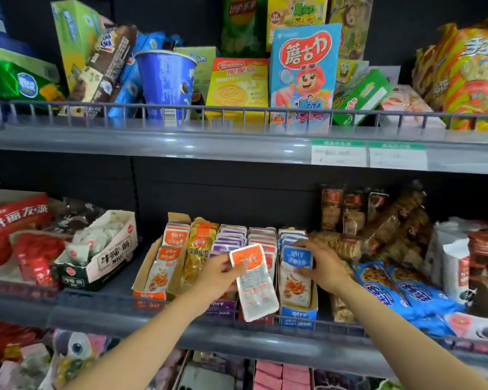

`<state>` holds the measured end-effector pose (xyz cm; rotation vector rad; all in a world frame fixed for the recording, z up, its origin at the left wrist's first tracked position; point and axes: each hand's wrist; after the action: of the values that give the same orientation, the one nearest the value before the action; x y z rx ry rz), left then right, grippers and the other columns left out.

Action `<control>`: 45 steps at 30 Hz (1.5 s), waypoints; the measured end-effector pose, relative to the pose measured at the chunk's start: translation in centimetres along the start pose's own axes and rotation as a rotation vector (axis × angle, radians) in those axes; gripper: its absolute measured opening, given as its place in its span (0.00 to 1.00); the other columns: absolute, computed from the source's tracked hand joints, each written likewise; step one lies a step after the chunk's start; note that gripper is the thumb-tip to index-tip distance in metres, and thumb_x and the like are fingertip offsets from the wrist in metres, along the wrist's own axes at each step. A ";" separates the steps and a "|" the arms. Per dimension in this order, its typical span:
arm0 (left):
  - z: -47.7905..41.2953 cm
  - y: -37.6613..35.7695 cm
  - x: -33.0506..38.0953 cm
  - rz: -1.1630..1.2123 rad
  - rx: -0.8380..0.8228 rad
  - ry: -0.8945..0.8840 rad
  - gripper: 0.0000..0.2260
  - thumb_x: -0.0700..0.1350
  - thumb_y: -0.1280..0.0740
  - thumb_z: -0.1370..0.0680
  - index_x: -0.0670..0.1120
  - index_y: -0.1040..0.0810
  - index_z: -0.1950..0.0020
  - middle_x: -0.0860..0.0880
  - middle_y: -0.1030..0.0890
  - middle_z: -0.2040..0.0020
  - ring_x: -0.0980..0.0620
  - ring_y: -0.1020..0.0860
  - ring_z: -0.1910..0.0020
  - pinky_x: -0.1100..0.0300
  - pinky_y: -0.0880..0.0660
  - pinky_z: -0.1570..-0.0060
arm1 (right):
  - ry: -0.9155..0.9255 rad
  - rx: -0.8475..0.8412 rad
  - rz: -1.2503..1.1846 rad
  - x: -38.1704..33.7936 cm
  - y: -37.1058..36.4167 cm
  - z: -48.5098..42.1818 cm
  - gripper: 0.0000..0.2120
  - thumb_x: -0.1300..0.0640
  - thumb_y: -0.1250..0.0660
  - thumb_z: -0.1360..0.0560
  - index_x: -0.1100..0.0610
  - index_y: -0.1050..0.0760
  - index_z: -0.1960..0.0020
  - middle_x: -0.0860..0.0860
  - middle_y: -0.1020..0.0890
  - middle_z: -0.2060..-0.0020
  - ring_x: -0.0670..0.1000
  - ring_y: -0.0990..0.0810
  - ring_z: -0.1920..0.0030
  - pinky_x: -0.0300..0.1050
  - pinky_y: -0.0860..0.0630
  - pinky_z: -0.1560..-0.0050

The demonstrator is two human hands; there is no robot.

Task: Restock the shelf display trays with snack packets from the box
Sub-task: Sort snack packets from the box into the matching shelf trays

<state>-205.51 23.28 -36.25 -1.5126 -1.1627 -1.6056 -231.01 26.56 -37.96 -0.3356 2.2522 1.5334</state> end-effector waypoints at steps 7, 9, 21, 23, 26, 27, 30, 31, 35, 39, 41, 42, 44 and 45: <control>0.7 0.2 -0.1 -0.030 -0.001 -0.031 0.04 0.45 0.33 0.23 0.54 0.23 0.52 0.54 0.18 0.49 0.55 0.20 0.49 0.58 0.21 0.50 | -0.029 -0.016 0.147 -1.1 0.3 0.9 0.32 0.52 0.29 0.28 0.48 0.38 0.28 0.51 0.35 0.30 0.54 0.36 0.30 0.47 0.39 0.30; 1.0 0.4 0.0 -0.041 0.015 -0.060 0.04 0.45 0.33 0.23 0.54 0.23 0.51 0.56 0.19 0.50 0.57 0.20 0.49 0.62 0.22 0.52 | 0.021 0.136 0.028 -2.4 0.5 1.3 0.28 0.54 0.29 0.28 0.52 0.34 0.30 0.51 0.30 0.35 0.53 0.33 0.34 0.43 0.36 0.35; 4.6 5.5 1.1 0.071 0.184 -0.176 0.12 0.49 0.32 0.25 0.50 0.25 0.42 0.50 0.19 0.43 0.54 0.19 0.49 0.58 0.20 0.51 | -0.068 -0.176 -0.990 -16.7 -2.0 5.7 0.16 0.58 0.29 0.28 0.53 0.27 0.41 0.51 0.17 0.49 0.49 0.16 0.51 0.44 0.19 0.51; 5.6 6.9 0.9 0.010 0.253 -0.262 0.13 0.49 0.33 0.24 0.51 0.29 0.41 0.55 0.24 0.42 0.59 0.22 0.48 0.69 0.24 0.54 | -0.064 -0.115 -1.037 -18.4 -2.6 5.8 0.15 0.59 0.29 0.27 0.54 0.27 0.42 0.51 0.17 0.49 0.50 0.16 0.51 0.44 0.19 0.53; 7.7 8.4 0.3 -0.199 0.259 -0.366 0.14 0.53 0.37 0.22 0.52 0.27 0.39 0.63 0.31 0.42 0.63 0.28 0.42 0.76 0.31 0.50 | -0.070 -0.040 -1.080 -20.9 -3.6 5.5 0.14 0.60 0.30 0.26 0.55 0.28 0.43 0.51 0.17 0.49 0.49 0.17 0.53 0.39 0.21 0.59; 8.4 8.9 0.1 -0.213 0.193 -0.354 0.18 0.58 0.38 0.24 0.53 0.27 0.37 0.66 0.33 0.41 0.64 0.30 0.39 0.73 0.32 0.44 | -0.073 -0.047 -1.069 -21.6 -4.1 5.4 0.13 0.58 0.30 0.26 0.55 0.29 0.43 0.51 0.18 0.49 0.49 0.18 0.52 0.41 0.21 0.58; 9.5 10.4 -0.4 -0.105 0.003 -0.198 0.25 0.64 0.38 0.29 0.60 0.32 0.33 0.68 0.34 0.37 0.68 0.33 0.38 0.61 0.34 0.35 | -0.054 -0.141 -1.095 -23.7 -5.7 5.1 0.11 0.52 0.34 0.24 0.58 0.28 0.46 0.53 0.20 0.52 0.50 0.19 0.52 0.46 0.20 0.52; 9.6 11.0 -0.6 -0.074 -0.018 -0.142 0.23 0.61 0.36 0.27 0.60 0.33 0.33 0.64 0.31 0.37 0.64 0.30 0.38 0.58 0.31 0.36 | -0.057 -0.178 -1.087 -24.2 -6.3 5.1 0.12 0.50 0.35 0.23 0.59 0.26 0.46 0.53 0.19 0.51 0.51 0.19 0.50 0.46 0.20 0.52; 9.7 13.7 -1.9 0.144 0.014 0.043 0.11 0.40 0.40 0.19 0.45 0.29 0.37 0.48 0.19 0.49 0.55 0.18 0.55 0.59 0.20 0.57 | -0.016 -0.145 -0.897 -25.6 -7.6 4.8 0.11 0.50 0.34 0.24 0.50 0.26 0.42 0.49 0.22 0.42 0.49 0.21 0.44 0.42 0.21 0.49; 10.2 16.3 -3.6 0.188 0.004 0.027 0.09 0.43 0.35 0.22 0.45 0.23 0.42 0.45 0.16 0.50 0.49 0.17 0.53 0.57 0.19 0.57 | 0.001 -0.174 -0.866 -26.7 -7.5 4.2 0.17 0.55 0.33 0.24 0.45 0.31 0.38 0.45 0.22 0.44 0.41 0.21 0.48 0.34 0.22 0.56; 10.1 17.1 -4.4 0.188 0.053 0.020 0.10 0.42 0.33 0.23 0.44 0.21 0.43 0.44 0.16 0.49 0.47 0.17 0.52 0.56 0.19 0.57 | -0.002 -0.246 -0.898 -27.3 -7.7 3.8 0.16 0.57 0.33 0.24 0.48 0.29 0.38 0.46 0.19 0.46 0.42 0.18 0.50 0.33 0.22 0.59; 9.9 17.4 -4.8 0.187 0.079 0.015 0.10 0.42 0.31 0.24 0.42 0.21 0.44 0.43 0.16 0.49 0.47 0.17 0.53 0.57 0.19 0.58 | -0.009 -0.281 -0.924 -27.6 -7.8 3.7 0.17 0.58 0.33 0.24 0.50 0.29 0.37 0.47 0.18 0.46 0.43 0.17 0.50 0.34 0.21 0.58; 9.7 17.9 -5.3 0.201 0.118 -0.005 0.09 0.40 0.30 0.26 0.40 0.20 0.47 0.42 0.16 0.51 0.49 0.16 0.56 0.59 0.19 0.62 | -0.055 -0.335 -1.013 -27.8 -8.2 3.2 0.17 0.61 0.33 0.25 0.52 0.28 0.36 0.52 0.17 0.47 0.47 0.17 0.50 0.38 0.20 0.58; 9.6 18.1 -5.4 0.212 0.131 -0.022 0.08 0.40 0.29 0.26 0.40 0.19 0.49 0.42 0.16 0.53 0.51 0.16 0.58 0.61 0.20 0.63 | -0.086 -0.363 -1.065 -27.9 -8.4 2.9 0.17 0.63 0.34 0.25 0.53 0.28 0.37 0.53 0.17 0.47 0.48 0.16 0.50 0.39 0.19 0.58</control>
<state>-184.44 24.00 -38.95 -1.5171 -1.0589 -1.3495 -202.12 25.49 -33.41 -1.2804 1.2750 1.2500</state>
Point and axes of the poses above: each hand's wrist, its own z-axis away from the middle knuckle, its own y-axis out of the back of the hand, x = y × z
